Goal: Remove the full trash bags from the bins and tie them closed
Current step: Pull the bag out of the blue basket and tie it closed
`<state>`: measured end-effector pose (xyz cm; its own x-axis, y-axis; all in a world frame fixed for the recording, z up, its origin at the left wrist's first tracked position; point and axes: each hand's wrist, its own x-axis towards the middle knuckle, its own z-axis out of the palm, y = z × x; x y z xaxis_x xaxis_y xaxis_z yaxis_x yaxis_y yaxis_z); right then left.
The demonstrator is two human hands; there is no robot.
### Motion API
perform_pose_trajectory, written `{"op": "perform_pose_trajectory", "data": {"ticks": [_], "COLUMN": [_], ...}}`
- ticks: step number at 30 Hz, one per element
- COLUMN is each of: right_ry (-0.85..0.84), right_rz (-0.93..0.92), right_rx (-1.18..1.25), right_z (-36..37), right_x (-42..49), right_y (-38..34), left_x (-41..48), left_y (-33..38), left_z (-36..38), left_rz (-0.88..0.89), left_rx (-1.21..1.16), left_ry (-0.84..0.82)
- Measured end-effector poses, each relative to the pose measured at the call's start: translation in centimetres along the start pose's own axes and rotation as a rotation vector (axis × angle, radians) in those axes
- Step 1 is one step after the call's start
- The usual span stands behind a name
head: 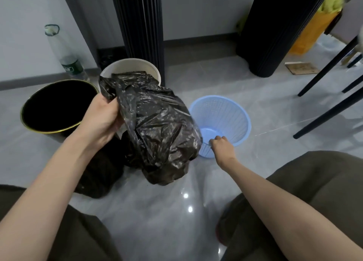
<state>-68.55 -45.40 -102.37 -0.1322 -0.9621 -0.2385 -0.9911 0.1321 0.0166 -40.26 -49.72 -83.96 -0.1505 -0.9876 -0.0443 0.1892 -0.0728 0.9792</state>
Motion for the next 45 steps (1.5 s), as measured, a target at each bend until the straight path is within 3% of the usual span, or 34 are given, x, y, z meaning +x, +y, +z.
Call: {"op": "perform_pose_trajectory", "data": {"ticks": [6, 10, 16, 21, 29, 35, 37, 42, 44, 45], "right_ry": [0.144, 0.106, 0.157, -0.02, 0.0, -0.024, -0.135, -0.756, -0.76, -0.656], "right_rz": [0.057, 0.06, 0.059, 0.016, 0.011, -0.04, -0.052, -0.123, -0.145, -0.176], "right_rx": [-0.052, -0.099, 0.148, 0.27, 0.652, 0.692, 0.646, 0.607, 0.609, 0.596], "right_z": [0.2, 0.0, -0.2, -0.7, -4.0, -8.5, -10.1, -13.7, -13.2, -12.5], "right_x": [1.9, 2.8, 5.7, 8.3, 6.6, 1.6, -0.2, -5.3, -6.7, -7.2], "right_y": [0.2, 0.2, -0.5, -0.4, -3.0, -5.2, -5.5, -5.5, -5.9, -6.3], "left_x": [-0.1, -0.1, 0.1, 0.3, -0.5, -1.9, -2.8, -4.4, -4.9, -5.2], "left_y": [-2.9, -4.6, -7.7, -10.8, -13.4, -13.0, -12.8, -12.4, -12.0, -11.7], "left_z": [0.9, 1.5, 2.0, 1.7, 2.7, 4.1, 4.7, 5.1, 5.1, 5.2], "left_rz": [-0.085, -0.14, -0.203, -0.198, -0.268, -0.334, -0.387, -0.457, -0.47, -0.475], "left_rx": [0.004, 0.134, 0.188, 0.372, 0.53, 0.424, 0.292, 0.123, 0.101, 0.091], "left_ry": [-0.077, -0.15, -0.186, -0.189, -0.193, -0.108, -0.073, -0.019, -0.013, -0.008]}}
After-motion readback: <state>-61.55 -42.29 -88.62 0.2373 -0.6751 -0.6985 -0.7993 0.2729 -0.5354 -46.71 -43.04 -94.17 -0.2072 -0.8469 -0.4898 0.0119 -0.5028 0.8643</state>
